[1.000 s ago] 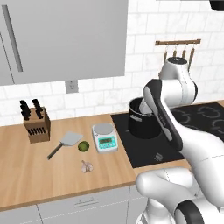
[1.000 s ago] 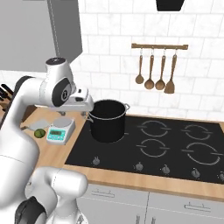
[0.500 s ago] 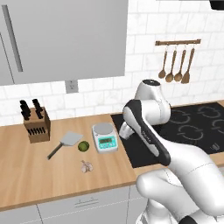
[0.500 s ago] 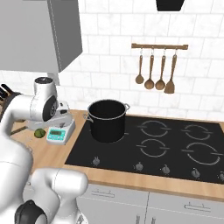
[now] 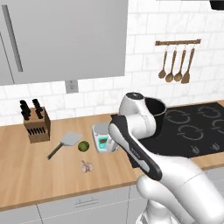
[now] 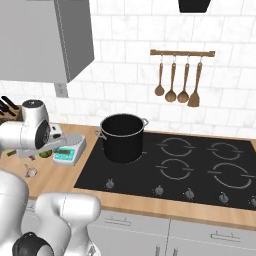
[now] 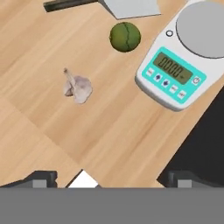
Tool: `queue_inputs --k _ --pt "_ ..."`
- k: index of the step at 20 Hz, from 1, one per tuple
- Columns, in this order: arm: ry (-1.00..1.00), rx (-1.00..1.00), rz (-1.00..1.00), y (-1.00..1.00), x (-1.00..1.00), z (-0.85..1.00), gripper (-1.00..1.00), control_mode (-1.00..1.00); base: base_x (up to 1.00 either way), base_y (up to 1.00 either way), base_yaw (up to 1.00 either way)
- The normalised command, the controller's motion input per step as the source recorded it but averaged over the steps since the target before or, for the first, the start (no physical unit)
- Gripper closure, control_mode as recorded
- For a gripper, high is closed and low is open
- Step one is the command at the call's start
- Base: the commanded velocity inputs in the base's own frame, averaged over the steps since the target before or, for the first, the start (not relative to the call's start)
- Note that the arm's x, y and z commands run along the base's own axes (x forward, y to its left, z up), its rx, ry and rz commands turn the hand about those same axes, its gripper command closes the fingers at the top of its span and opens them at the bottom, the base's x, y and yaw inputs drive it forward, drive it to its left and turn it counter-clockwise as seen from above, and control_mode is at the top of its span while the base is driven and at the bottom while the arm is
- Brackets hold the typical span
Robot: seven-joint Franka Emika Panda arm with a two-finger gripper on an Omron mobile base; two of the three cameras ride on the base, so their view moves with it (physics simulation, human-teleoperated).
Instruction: Put the garlic and lime in the pot. Retrieve the spatula and lightly stir the vegetables in the pot.
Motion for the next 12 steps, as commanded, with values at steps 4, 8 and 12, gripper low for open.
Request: queue_inputs --k 4,8,12 --pt "0.01 -0.04 -0.06 0.83 0.12 -0.59 -1.0 -1.0 0.0 0.0 0.0" --pt "0.0 0.0 0.0 1.0 0.31 -0.75 -1.0 -1.0 0.0 0.0 0.0" --pt "0.0 -0.02 -0.02 0.8 0.31 -0.68 -1.0 -1.0 0.0 0.0 0.0"
